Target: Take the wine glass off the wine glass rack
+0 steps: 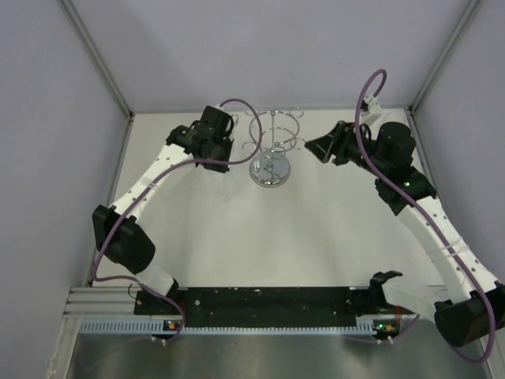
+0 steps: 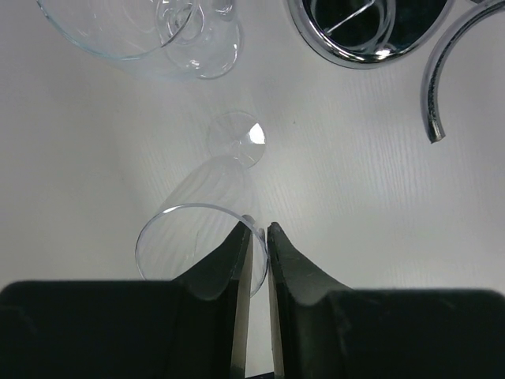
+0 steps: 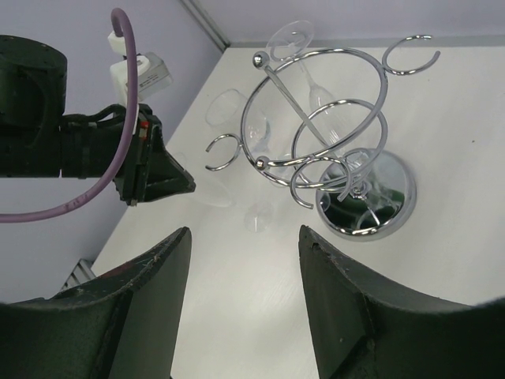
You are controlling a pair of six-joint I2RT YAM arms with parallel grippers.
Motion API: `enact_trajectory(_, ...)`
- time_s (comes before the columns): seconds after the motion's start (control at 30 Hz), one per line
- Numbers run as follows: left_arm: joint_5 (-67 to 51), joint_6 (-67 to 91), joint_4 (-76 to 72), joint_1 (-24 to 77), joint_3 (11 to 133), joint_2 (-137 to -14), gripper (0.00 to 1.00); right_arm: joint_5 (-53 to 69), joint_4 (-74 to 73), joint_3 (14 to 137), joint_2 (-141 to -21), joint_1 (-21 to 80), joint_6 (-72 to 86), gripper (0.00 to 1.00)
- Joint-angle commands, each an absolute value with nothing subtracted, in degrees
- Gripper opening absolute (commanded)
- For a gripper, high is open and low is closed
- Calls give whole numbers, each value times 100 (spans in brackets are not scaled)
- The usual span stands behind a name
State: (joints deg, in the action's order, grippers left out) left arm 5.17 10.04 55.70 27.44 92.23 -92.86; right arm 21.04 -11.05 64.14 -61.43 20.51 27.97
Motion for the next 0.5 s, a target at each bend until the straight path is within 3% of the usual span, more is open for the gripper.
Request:
enact_trajectory(0.0, 633, 923, 5537, 2777, 9466, -9316, 21, 2048, -888, 6407, -6091, 2109, 2654, 57)
enact_trajectory(0.23, 642, 914, 5546, 2804, 9571, -9334, 39, 2048, -888, 6381, -6108, 2109, 2645, 57)
enact_trajectory(0.47, 712, 879, 5783, 2830, 9984, -9290, 44, 2057, -870, 6354, -6108, 2101, 2654, 58)
